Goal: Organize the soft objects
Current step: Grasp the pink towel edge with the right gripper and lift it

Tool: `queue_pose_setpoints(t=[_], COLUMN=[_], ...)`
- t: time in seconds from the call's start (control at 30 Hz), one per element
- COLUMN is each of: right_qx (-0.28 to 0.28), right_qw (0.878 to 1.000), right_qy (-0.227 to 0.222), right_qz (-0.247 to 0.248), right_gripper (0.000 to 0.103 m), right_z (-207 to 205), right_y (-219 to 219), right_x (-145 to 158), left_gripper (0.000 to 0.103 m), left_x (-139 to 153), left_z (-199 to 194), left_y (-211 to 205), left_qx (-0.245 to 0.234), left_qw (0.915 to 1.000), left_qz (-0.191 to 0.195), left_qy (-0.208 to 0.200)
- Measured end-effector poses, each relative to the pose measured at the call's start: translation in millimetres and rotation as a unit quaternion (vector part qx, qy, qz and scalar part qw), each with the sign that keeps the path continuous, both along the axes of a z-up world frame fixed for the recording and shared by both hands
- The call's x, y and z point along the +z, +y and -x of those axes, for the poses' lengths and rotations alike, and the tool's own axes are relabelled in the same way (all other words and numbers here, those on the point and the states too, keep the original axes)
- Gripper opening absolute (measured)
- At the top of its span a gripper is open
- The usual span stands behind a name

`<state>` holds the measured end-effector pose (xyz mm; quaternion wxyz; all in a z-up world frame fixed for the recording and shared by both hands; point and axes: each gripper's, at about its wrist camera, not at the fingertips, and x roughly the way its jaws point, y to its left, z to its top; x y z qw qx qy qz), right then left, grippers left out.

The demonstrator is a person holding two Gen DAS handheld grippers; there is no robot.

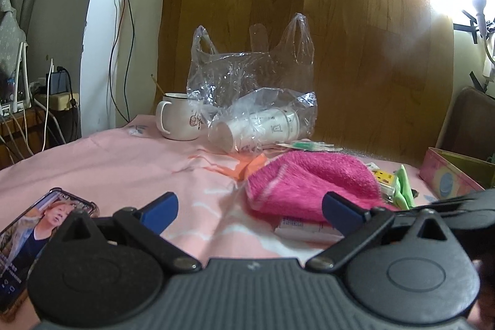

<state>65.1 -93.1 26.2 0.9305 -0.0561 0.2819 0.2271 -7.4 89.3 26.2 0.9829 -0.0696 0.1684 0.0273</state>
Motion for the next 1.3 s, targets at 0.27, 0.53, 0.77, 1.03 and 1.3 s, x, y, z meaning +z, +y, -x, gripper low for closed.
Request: queue_pose_setpoints(t=[0.27, 0.53, 0.77, 1.03, 1.3], right_qx=[-0.007, -0.012, -0.021, 0.016, 0.051], right_qw=[1.000, 0.999, 0.999, 0.999, 0.999], right_qy=[-0.011, 0.033, 0.012, 0.025, 0.012], right_qz=[-0.021, -0.031, -0.022, -0.017, -0.004], right_gripper=[0.007, 0.008, 0.062, 0.090, 0.022], right_z=[74, 143, 161, 135, 118], right_y=[-62, -115, -133, -125, -100], right_x=[13, -4, 0, -14, -17], left_gripper=[0.103, 0.103, 0.103, 0.103, 0.073], left_x=[0, -2, 3, 0, -17], left_z=[-2, -6, 10, 9, 2], left_y=[1, -17, -63, -90, -120], left_qx=[-0.009, -0.062, -0.173, -0.236, -0.257], left_qw=[0.9999, 0.9967, 0.9808, 0.9574, 0.9439], left_qz=[0.003, -0.030, 0.014, 0.056, 0.044], left_qy=[0.006, 0.043, 0.089, 0.156, 0.203])
